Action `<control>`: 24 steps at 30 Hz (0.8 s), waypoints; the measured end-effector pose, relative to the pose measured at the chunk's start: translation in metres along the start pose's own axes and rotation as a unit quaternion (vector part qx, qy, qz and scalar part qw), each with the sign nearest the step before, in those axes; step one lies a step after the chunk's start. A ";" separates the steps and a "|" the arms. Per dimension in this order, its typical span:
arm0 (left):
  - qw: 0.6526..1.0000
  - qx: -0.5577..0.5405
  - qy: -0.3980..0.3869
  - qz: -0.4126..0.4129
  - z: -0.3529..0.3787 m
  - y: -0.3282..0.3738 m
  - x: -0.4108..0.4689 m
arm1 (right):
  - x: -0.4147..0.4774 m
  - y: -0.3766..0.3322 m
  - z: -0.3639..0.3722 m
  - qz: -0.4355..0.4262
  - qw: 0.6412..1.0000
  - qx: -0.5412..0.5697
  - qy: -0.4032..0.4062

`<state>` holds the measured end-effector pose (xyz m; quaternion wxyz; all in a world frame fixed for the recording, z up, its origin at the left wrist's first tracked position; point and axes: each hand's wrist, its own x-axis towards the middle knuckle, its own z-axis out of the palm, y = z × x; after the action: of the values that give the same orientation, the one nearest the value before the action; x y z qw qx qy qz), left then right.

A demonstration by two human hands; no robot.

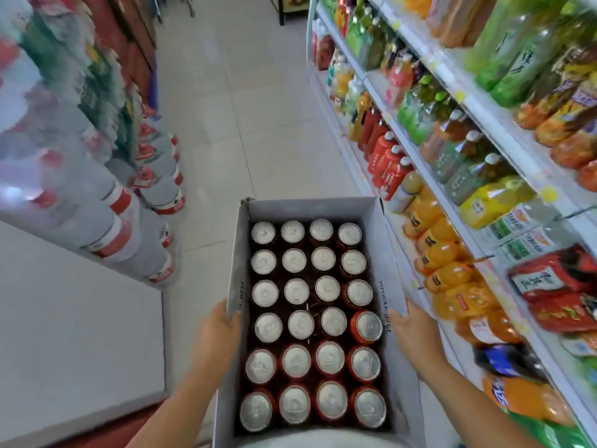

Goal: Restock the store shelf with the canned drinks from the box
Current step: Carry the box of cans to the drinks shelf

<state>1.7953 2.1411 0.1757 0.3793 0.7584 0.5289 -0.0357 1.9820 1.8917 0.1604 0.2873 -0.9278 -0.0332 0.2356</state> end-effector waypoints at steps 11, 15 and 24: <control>0.999 0.036 -0.037 -0.009 -0.029 0.133 0.211 | 0.175 -0.139 -0.012 0.027 0.999 -0.044 0.007; 0.999 0.023 -0.017 -0.034 -0.019 0.189 0.276 | 0.271 -0.186 -0.023 0.020 1.000 -0.005 0.000; 0.999 -0.014 0.027 -0.031 -0.038 0.325 0.399 | 0.435 -0.274 -0.058 0.012 1.000 0.013 -0.012</control>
<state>2.2267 2.4238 0.1960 0.3737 0.7369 0.5630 -0.0194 2.4141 2.1754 0.1710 0.2959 -0.9214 -0.0225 0.2509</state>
